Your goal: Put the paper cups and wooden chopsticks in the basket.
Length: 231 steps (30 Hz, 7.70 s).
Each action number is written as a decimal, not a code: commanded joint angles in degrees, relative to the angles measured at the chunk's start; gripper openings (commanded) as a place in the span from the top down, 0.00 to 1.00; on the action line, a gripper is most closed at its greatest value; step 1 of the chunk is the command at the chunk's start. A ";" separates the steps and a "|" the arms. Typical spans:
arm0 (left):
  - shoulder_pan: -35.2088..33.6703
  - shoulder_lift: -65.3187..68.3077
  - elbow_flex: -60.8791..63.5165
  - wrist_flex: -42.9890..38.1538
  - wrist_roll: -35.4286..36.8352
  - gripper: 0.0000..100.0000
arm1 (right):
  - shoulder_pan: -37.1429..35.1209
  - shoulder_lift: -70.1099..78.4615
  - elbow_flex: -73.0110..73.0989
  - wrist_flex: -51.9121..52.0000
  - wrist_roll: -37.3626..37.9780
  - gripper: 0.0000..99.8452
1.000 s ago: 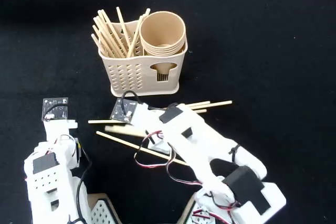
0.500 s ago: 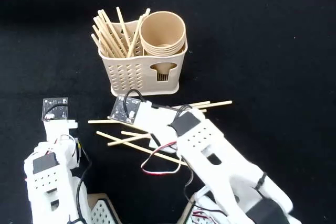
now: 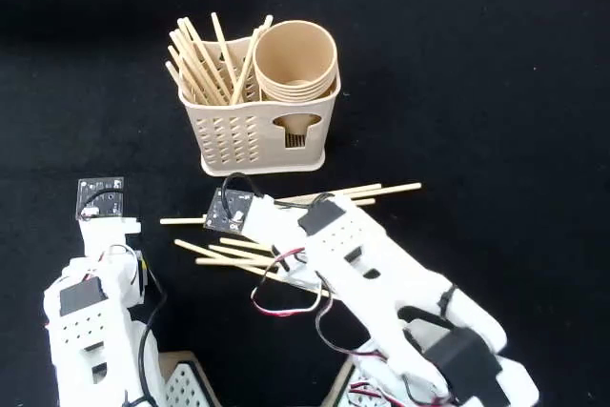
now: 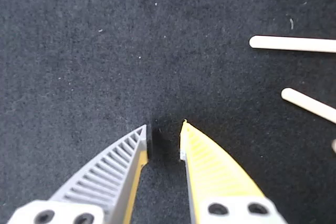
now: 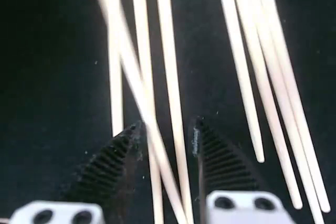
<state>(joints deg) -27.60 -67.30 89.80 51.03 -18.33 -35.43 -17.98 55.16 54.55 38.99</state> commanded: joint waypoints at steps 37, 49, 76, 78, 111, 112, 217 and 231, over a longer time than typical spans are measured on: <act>-0.48 0.09 0.13 -1.23 -0.35 0.88 | -1.58 4.62 -0.22 -7.56 -4.13 0.78; -0.48 0.09 0.13 -1.23 -0.35 0.88 | -1.23 4.62 -0.92 -7.65 -4.04 0.96; -0.48 0.09 0.13 -1.23 -0.35 0.88 | 10.81 -2.95 1.27 -5.80 7.12 0.99; -0.48 0.09 0.13 -1.23 -0.35 0.88 | 10.81 -4.18 1.27 -5.63 6.77 0.99; -0.48 0.09 0.13 -1.23 -0.35 0.88 | 0.62 -33.71 -19.03 -34.64 -25.41 0.99; -0.48 0.09 0.13 -1.23 -0.35 0.88 | 0.62 -33.71 -17.45 -39.21 -25.41 0.99; -0.48 0.09 0.13 -1.23 -0.35 0.88 | 0.53 10.15 -4.97 -0.09 -8.18 0.81; -0.48 0.09 0.13 -1.23 -0.35 0.88 | 0.53 10.51 -4.26 0.18 -8.09 0.99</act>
<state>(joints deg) -27.60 -67.30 89.80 51.03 -18.42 -34.11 -7.52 50.24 54.20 30.29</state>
